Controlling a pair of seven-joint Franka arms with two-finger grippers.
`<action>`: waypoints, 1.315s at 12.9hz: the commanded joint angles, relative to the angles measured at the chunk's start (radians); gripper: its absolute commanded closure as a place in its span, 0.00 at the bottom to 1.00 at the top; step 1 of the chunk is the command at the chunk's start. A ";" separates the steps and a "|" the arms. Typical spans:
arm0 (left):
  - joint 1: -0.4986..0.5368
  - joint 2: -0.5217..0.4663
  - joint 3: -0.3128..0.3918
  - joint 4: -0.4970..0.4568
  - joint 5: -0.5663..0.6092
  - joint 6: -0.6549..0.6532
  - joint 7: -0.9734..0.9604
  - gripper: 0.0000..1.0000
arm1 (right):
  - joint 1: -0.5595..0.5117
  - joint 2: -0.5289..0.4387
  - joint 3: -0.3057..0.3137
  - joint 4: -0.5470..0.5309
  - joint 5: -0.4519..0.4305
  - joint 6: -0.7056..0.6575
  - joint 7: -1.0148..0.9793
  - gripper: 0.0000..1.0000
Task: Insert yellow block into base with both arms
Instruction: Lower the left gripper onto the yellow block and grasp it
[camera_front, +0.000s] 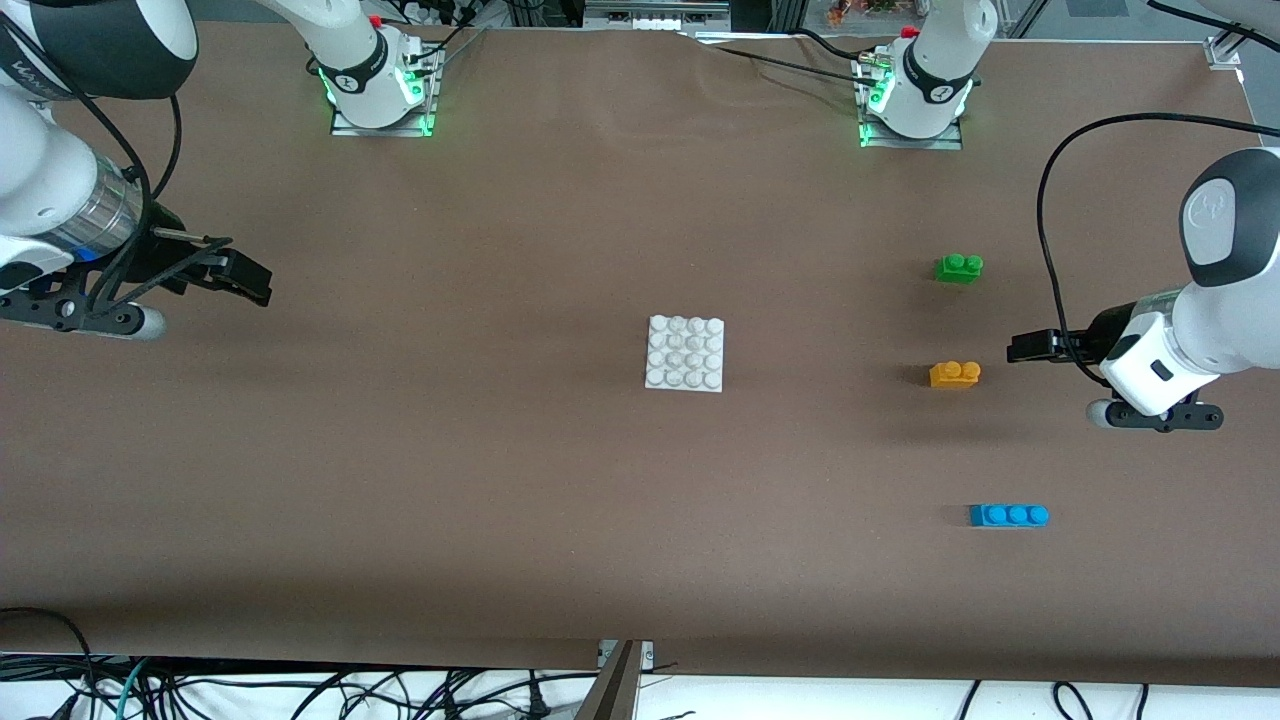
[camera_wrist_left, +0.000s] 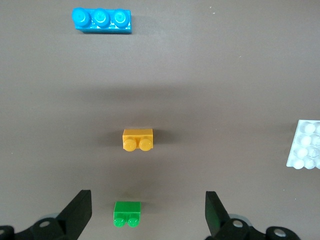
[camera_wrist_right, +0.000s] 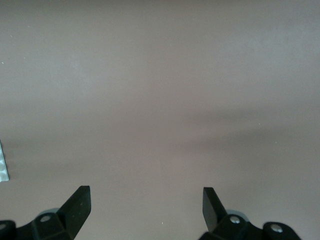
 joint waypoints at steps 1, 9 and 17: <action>0.003 0.021 -0.006 -0.031 0.017 0.042 0.016 0.00 | 0.002 -0.013 -0.002 0.009 0.008 -0.026 0.013 0.01; 0.010 -0.014 -0.006 -0.300 0.109 0.348 0.083 0.00 | -0.094 -0.014 0.091 0.009 0.008 -0.023 0.010 0.01; 0.010 -0.016 -0.008 -0.553 0.114 0.641 0.083 0.00 | -0.214 -0.017 0.217 0.009 0.008 -0.025 0.011 0.01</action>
